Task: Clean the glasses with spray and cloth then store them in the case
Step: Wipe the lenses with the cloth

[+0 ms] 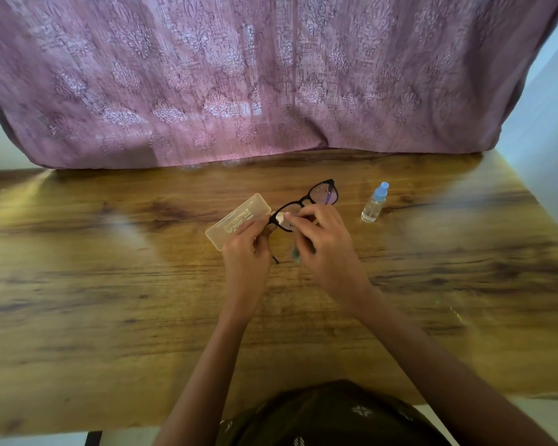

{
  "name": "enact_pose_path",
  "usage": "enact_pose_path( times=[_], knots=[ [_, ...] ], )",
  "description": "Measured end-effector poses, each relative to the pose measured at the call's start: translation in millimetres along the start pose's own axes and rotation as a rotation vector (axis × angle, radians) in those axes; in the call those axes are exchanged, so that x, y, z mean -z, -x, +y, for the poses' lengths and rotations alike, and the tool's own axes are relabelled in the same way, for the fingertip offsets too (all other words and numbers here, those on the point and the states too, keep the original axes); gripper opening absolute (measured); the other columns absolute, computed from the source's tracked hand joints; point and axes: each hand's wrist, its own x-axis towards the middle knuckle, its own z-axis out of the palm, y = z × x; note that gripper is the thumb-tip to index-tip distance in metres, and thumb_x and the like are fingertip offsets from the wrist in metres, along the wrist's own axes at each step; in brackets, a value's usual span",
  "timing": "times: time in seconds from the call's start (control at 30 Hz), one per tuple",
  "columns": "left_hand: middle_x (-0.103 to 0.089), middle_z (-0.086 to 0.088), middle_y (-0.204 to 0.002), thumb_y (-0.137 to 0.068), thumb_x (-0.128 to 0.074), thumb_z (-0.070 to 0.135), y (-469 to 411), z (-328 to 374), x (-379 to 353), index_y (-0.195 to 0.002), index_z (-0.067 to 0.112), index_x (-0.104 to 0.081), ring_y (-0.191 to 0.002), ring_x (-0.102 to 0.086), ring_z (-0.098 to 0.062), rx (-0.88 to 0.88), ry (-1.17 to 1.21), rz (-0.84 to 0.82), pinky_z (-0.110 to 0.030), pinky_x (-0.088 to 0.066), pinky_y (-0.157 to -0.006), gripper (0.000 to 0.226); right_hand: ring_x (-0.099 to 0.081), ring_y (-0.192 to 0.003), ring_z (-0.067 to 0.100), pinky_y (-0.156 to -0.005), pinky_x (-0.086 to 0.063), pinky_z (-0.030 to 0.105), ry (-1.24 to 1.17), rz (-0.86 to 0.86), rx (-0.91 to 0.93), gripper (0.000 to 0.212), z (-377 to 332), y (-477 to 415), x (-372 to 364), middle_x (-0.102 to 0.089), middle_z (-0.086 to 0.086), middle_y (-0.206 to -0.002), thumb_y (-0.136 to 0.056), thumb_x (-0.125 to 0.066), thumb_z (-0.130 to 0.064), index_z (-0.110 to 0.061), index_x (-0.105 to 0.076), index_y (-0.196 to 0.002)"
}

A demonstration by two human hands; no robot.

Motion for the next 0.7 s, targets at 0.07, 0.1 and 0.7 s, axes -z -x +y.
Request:
enact_pose_path(
  times=[0.07, 0.1, 0.7],
  knots=[
    [-0.072, -0.01, -0.106, -0.088, -0.065, -0.002, 0, 0, -1, -0.109, 0.001, -0.071, -0.097, -0.066, -0.012, 0.003, 0.006, -0.001, -0.016, -0.053, -0.084, 0.023, -0.058, -0.095, 0.024, -0.088, -0.041, 0.019, 0.02, 0.02, -0.043, 0.027, 6, -3, 3, -0.062, 0.014, -0.101, -0.086, -0.068, 0.004, 0.002, -0.07, -0.112],
    [-0.072, -0.01, -0.106, -0.088, -0.065, -0.002, 0, 0, -1, -0.109, 0.001, -0.071, -0.097, -0.065, -0.011, 0.007, 0.008, -0.002, -0.012, -0.051, -0.083, 0.022, -0.058, -0.095, 0.024, -0.088, -0.04, 0.018, 0.027, 0.025, -0.06, 0.026, 8, -5, 4, -0.062, 0.014, -0.1, -0.086, -0.068, 0.004, 0.002, -0.07, -0.112],
    [-0.072, -0.008, -0.106, -0.087, -0.064, -0.005, 1, -2, -3, -0.109, 0.002, -0.072, -0.094, -0.064, -0.005, -0.014, -0.011, 0.006, -0.011, -0.05, -0.081, 0.024, -0.059, -0.089, 0.026, -0.084, -0.041, 0.02, 0.033, 0.023, -0.028, 0.022, 5, -12, -3, -0.061, 0.014, -0.095, -0.087, -0.068, 0.003, 0.003, -0.07, -0.109]
  ],
)
